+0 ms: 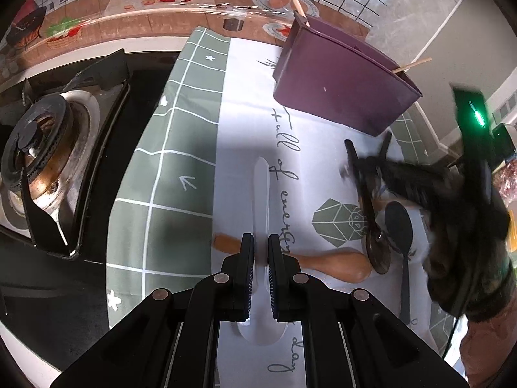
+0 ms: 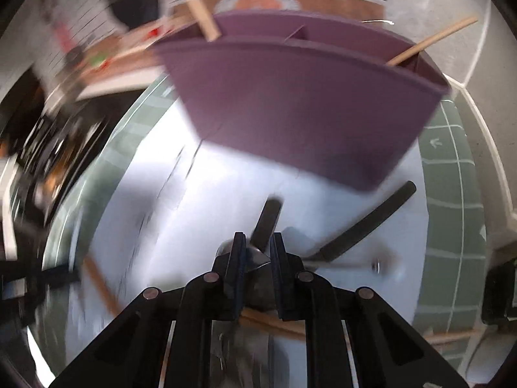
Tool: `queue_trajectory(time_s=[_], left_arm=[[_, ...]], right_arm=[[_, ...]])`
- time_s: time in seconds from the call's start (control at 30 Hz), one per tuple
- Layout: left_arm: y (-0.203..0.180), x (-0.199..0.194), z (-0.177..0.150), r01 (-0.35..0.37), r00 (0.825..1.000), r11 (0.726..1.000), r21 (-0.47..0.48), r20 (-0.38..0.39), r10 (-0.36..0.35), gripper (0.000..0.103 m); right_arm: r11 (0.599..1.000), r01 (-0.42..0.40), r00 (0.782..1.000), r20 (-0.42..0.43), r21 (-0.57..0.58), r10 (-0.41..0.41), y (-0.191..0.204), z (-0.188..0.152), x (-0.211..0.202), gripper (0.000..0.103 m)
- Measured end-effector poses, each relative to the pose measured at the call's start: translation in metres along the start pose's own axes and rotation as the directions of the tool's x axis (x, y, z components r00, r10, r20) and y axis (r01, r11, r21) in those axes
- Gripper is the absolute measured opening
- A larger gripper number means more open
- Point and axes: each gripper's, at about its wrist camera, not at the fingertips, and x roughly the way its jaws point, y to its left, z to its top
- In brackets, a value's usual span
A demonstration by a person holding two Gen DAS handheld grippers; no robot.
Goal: Organize utensils
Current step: 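Grasp the white-knobbed metal spoon handle with the right tool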
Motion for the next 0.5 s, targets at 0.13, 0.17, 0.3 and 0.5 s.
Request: queue_trajectory(time_s=[0.13, 0.17, 0.3, 0.5], left_arm=[[-0.005, 0.004, 0.0, 0.019, 1.0, 1.0, 0.015, -0.003, -0.019, 0.009], [-0.006, 0.004, -0.001, 0.025, 1.0, 1.0, 0.019, -0.002, -0.025, 0.009], [-0.013, 0.007, 0.0, 0.047, 0.999, 0.998, 0.034, 0.005, -0.047, 0.009], [-0.018, 0.011, 0.003, 0.055, 0.998, 0.997, 0.046, 0.006, -0.055, 0.009]], right_arm=[[0.997, -0.003, 1.0, 0.024, 0.075, 0.002, -0.016, -0.026, -0.041, 0.014], [0.994, -0.005, 0.999, 0.041, 0.112, 0.0, -0.024, -0.031, -0.05, 0.015], [0.969, 0.041, 0.998, 0.039, 0.245, -0.052, -0.049, -0.048, -0.073, 0.02], [0.892, 0.074, 0.996, 0.017, 0.447, -0.091, -0.077, -0.053, -0.066, 0.024]])
